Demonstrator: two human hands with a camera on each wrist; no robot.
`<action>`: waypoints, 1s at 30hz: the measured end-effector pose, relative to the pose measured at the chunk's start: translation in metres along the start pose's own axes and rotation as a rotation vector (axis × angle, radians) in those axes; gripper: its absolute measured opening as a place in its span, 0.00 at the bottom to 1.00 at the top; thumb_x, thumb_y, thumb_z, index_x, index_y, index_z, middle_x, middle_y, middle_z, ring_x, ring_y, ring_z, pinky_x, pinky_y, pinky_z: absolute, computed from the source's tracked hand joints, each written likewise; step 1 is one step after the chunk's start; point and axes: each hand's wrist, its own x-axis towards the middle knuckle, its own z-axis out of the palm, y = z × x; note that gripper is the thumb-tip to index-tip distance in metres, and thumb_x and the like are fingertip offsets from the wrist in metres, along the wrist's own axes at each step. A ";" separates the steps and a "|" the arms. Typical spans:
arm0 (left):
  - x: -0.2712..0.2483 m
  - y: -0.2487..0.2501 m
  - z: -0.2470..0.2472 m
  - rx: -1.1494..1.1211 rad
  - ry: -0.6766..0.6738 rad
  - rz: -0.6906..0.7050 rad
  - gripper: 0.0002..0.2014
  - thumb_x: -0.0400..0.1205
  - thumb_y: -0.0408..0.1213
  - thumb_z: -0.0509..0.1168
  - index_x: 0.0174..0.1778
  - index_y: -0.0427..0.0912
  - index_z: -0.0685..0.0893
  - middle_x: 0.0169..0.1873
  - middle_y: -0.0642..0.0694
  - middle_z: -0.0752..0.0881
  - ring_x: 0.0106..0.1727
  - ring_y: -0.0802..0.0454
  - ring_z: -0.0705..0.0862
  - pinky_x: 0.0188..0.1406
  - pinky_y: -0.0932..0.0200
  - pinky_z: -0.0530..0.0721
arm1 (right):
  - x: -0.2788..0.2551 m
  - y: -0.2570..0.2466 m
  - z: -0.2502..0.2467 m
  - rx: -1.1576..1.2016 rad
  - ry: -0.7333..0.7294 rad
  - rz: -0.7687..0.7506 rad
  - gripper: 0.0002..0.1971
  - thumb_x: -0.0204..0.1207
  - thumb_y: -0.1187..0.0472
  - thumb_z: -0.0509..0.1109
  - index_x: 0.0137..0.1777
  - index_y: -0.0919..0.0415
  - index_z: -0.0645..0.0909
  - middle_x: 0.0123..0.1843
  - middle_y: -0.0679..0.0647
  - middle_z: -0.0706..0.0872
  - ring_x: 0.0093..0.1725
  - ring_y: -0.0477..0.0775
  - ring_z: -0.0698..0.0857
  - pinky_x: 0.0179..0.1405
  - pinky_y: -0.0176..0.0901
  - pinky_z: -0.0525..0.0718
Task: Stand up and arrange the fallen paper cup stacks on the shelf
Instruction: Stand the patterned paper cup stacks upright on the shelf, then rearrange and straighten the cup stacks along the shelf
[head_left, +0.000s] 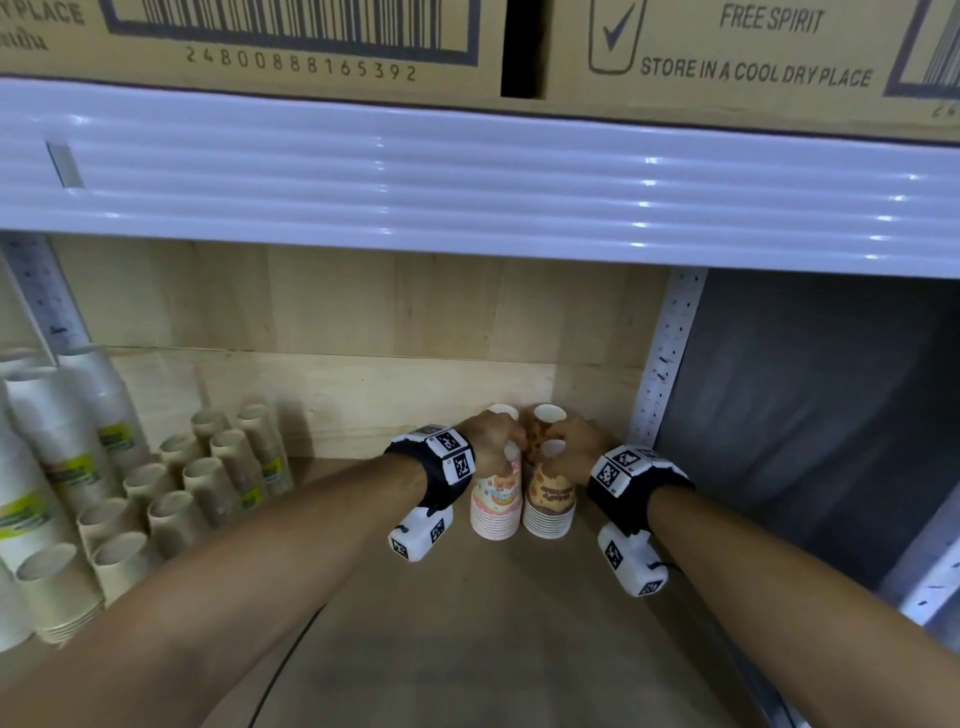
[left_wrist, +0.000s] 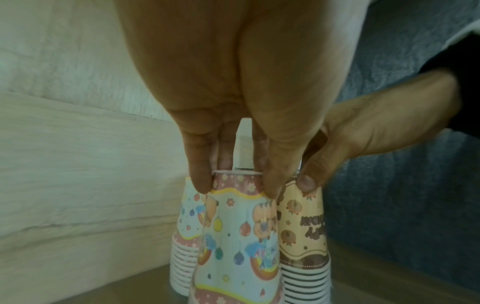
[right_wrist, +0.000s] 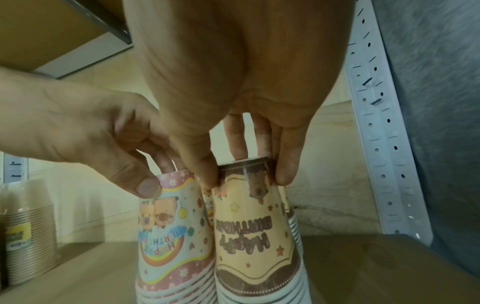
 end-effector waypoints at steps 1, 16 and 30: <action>0.001 0.000 0.000 -0.001 0.001 0.003 0.18 0.78 0.32 0.72 0.65 0.41 0.84 0.61 0.41 0.82 0.62 0.42 0.81 0.58 0.51 0.83 | 0.000 0.000 -0.001 0.014 -0.008 0.004 0.05 0.76 0.60 0.71 0.51 0.56 0.83 0.55 0.50 0.82 0.57 0.49 0.80 0.53 0.38 0.73; 0.014 -0.001 0.001 -0.034 0.010 -0.022 0.21 0.78 0.33 0.72 0.68 0.45 0.83 0.63 0.42 0.82 0.64 0.42 0.82 0.57 0.55 0.82 | 0.009 0.005 0.003 0.005 0.018 0.022 0.03 0.77 0.59 0.69 0.48 0.54 0.84 0.61 0.53 0.85 0.57 0.50 0.80 0.53 0.37 0.71; -0.005 -0.006 -0.016 -0.076 0.053 -0.042 0.21 0.78 0.40 0.72 0.68 0.46 0.81 0.64 0.44 0.83 0.64 0.44 0.82 0.60 0.51 0.83 | -0.002 -0.010 -0.004 0.032 0.020 0.024 0.08 0.72 0.55 0.73 0.51 0.48 0.85 0.53 0.47 0.85 0.54 0.52 0.84 0.58 0.43 0.81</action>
